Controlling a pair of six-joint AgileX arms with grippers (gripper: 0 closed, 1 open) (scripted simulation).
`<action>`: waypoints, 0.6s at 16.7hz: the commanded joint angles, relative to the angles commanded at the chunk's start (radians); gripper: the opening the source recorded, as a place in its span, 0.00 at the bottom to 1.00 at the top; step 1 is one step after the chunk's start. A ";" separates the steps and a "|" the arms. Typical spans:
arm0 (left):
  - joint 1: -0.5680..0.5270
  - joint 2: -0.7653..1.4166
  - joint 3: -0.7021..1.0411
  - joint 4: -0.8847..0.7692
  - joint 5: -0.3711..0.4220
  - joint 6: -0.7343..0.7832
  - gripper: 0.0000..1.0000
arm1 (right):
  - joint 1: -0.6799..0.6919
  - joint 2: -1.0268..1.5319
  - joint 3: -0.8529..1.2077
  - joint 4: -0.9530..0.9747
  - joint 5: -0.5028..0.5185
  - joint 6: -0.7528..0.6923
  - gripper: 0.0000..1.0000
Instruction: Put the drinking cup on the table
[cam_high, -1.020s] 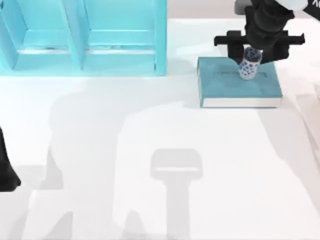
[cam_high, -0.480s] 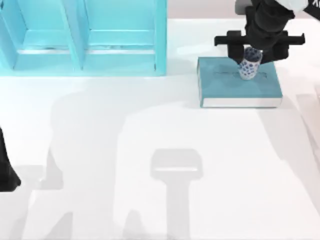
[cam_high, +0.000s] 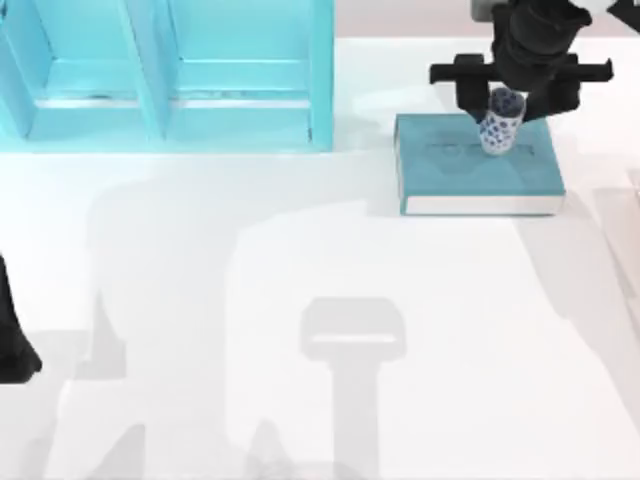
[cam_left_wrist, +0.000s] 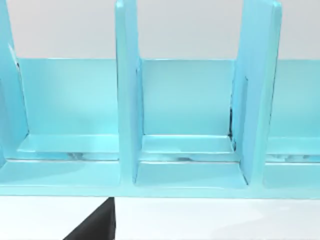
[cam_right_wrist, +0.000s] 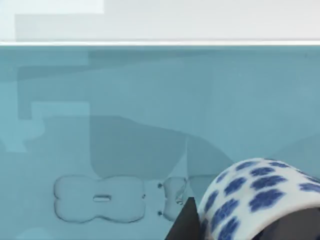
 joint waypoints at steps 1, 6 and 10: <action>0.000 0.000 0.000 0.000 0.000 0.000 1.00 | 0.001 0.003 0.038 -0.030 0.000 -0.001 0.00; 0.000 0.000 0.000 0.000 0.000 0.000 1.00 | 0.000 0.015 0.180 -0.154 0.000 -0.003 0.00; 0.000 0.000 0.000 0.000 0.000 0.000 1.00 | 0.001 0.014 0.180 -0.154 -0.001 -0.001 0.00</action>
